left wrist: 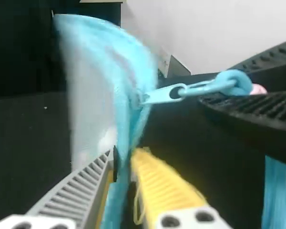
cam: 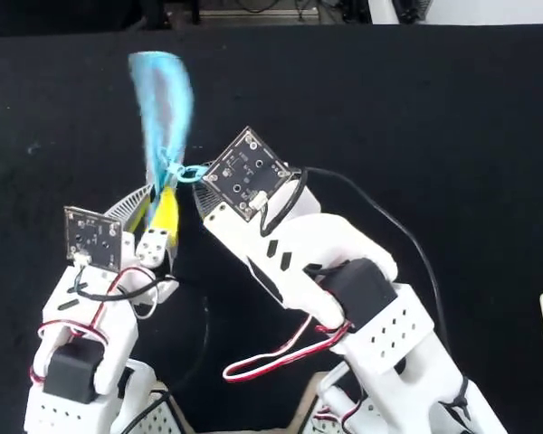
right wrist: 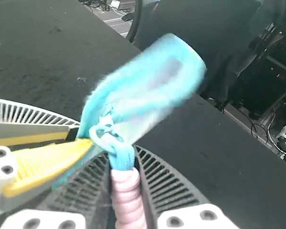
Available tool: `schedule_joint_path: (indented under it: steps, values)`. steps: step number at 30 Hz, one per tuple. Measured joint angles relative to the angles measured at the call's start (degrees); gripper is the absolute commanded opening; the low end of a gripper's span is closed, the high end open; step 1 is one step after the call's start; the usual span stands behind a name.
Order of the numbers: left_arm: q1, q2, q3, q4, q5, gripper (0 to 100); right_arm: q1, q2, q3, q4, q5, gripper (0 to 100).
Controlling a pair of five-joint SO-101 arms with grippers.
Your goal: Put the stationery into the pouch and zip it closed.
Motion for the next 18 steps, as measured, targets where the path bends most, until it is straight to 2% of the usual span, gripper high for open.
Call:
schedule_joint_path:
  steps: [8, 13, 18]
  values:
    - [0.0, -0.4, 0.0, 0.1, 0.0, 5, 0.0, 0.0, 0.0, 0.0, 0.0, 1.1]
    - [-0.1, -0.4, 0.0, 0.1, 0.0, 25, 0.0, 0.0, 0.0, 0.0, -0.1, 1.1]
    - [-0.1, -0.4, -0.1, 0.0, 0.0, 23, 0.0, 0.0, 0.0, 0.0, -0.1, 1.1]
